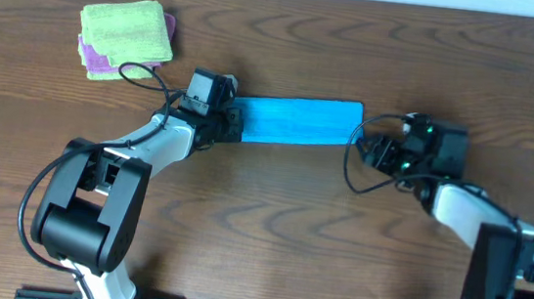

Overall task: Fold the cloth
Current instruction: 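Move the right gripper to the strip's right end and grasp it, then lift the right end and fold it leftward toward the left gripper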

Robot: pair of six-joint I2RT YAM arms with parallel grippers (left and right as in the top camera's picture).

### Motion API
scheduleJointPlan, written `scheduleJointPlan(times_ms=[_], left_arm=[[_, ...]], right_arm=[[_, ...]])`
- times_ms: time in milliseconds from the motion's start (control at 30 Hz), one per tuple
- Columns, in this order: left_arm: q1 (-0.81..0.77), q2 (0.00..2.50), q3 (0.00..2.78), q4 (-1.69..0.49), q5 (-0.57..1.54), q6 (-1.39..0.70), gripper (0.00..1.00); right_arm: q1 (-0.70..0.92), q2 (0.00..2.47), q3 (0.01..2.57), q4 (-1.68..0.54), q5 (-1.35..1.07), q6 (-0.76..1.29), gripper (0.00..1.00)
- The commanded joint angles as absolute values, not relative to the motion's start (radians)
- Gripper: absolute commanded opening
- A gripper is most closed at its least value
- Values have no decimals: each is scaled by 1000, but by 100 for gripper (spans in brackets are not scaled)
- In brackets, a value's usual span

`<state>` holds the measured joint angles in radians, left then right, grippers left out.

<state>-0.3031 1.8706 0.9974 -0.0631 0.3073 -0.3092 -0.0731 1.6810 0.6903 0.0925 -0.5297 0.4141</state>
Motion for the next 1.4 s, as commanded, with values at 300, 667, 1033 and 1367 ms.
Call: scheduleJointPlan(times_ms=[300,667,1033,1367], left_arm=[[-304,1885,1020,-68,308,-292,6],[-304,1885,1020,-68,308,-292,6],[-304,1885,1020,-68,308,-292,6],[-304,1885,1020,-68,308,-291,6]], right_arm=[[-117,1852,935,33,-876,367,74],[-148,1900,937,-56,-826,350,74],[-139,1900,937,-121,-744,347,75],[-115,1986,937,-29,-803,451,75]])
